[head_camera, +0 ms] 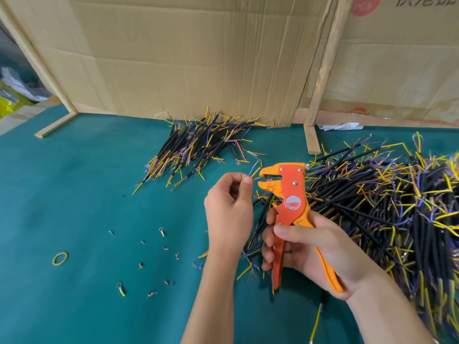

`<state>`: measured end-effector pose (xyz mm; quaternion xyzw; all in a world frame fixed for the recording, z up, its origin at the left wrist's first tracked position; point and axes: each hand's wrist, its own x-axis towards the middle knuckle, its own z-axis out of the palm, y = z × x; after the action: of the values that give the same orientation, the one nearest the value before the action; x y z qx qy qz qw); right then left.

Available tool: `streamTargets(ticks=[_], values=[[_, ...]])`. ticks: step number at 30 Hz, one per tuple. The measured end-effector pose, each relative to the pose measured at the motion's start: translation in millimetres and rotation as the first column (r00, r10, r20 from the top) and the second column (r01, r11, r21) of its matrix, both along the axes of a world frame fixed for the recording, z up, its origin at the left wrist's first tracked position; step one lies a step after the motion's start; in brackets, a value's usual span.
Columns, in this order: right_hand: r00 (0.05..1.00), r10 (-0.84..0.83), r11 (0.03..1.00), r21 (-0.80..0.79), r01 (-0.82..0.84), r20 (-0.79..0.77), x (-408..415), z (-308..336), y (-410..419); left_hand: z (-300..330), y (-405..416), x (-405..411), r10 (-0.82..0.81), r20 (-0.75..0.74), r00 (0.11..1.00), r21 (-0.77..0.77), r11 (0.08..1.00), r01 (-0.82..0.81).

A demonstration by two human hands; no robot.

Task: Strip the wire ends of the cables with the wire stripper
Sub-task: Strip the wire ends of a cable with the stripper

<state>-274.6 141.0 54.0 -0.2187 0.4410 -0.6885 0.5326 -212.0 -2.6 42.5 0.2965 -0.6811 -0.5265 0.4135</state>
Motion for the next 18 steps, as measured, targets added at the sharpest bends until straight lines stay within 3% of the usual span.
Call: streamTargets(ticks=[6, 11, 14, 18], values=[[0.999, 0.004, 1.000, 0.000, -0.004, 0.032, 4.1, 0.1, -5.1, -1.0, 0.9, 0.2, -0.003, 0.033, 0.999, -0.064, 0.998, 0.005], [0.973, -0.228, 0.973, 0.038, 0.229, -0.023, 13.7, -3.3, -14.7, 2.1, 2.9, 0.6, -0.042, 0.016, 0.999, -0.039, 0.998, 0.043], [0.941, -0.335, 0.941, -0.024, 0.336, 0.055, 15.2, -2.0, -19.8, 5.0, 4.5, -0.3, -0.154, -0.016, 0.988, 0.038, 0.987, 0.155], [0.875, -0.448, 0.877, -0.100, 0.470, 0.183, 0.4, 0.1, -14.7, 8.0, 15.5, 0.1, -0.405, 0.050, 0.913, 0.118, 0.910, 0.397]])
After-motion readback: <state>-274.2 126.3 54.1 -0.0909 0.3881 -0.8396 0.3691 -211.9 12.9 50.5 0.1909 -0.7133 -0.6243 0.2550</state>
